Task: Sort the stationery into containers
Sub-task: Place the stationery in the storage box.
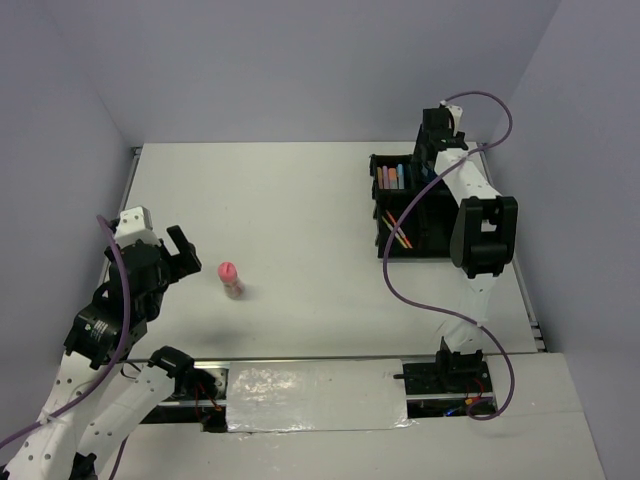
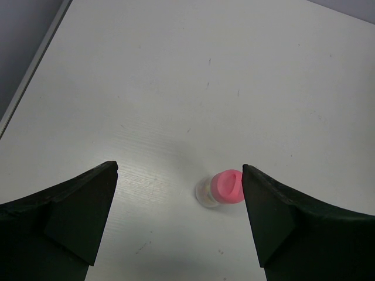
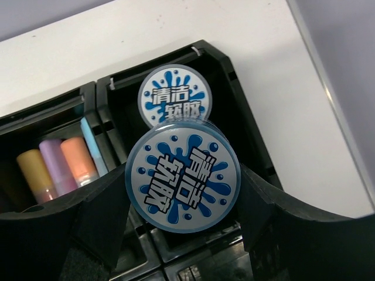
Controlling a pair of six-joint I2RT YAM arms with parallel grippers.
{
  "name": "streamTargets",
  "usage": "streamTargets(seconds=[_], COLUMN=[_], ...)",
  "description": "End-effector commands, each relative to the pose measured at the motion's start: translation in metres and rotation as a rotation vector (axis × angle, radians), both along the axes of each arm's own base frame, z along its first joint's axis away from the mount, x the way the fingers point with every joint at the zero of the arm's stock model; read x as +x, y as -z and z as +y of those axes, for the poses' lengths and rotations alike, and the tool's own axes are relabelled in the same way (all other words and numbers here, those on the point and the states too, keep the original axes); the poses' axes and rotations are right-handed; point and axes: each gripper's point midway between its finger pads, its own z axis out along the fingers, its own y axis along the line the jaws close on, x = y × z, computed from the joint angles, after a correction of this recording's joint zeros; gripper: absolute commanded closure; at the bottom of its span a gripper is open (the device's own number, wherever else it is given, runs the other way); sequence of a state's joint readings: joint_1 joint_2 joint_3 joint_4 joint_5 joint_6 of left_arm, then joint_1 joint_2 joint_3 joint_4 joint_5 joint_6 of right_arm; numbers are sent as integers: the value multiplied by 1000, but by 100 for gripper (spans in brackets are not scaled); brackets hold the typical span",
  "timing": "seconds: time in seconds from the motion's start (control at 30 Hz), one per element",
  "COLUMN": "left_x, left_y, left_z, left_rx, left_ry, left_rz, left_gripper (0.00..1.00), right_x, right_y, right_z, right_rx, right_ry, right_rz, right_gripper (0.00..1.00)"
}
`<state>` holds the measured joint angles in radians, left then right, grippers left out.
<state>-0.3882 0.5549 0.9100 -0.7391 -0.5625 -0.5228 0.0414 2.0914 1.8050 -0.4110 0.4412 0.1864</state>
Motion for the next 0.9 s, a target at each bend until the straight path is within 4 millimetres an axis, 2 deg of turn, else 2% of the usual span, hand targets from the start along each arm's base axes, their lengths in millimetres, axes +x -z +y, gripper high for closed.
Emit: streamTargets(seconds=[0.0,0.37,0.6,0.7,0.87], left_x=[5,5,5,5,5], left_y=[-3,-5,-4,-4,-4], left_z=[-1,-1,-1,-1,-2], left_rx=[7,5,6,5,4], left_ry=[3,5,5,7,9], left_rz=[-18,-23,-22,-24,-23], left_gripper=[1,1,1,1,1], right_x=[14,-1,-13,-16,-17], right_y=[-7,-8,4,-1,-24], right_z=[7,13,11,12,13], right_rx=[35,80,84,94,102], right_ry=[-10,-30,-9,-12,-28], right_rz=[-66,-65,-27,-51,-101], right_gripper=[100,100,100,100,100])
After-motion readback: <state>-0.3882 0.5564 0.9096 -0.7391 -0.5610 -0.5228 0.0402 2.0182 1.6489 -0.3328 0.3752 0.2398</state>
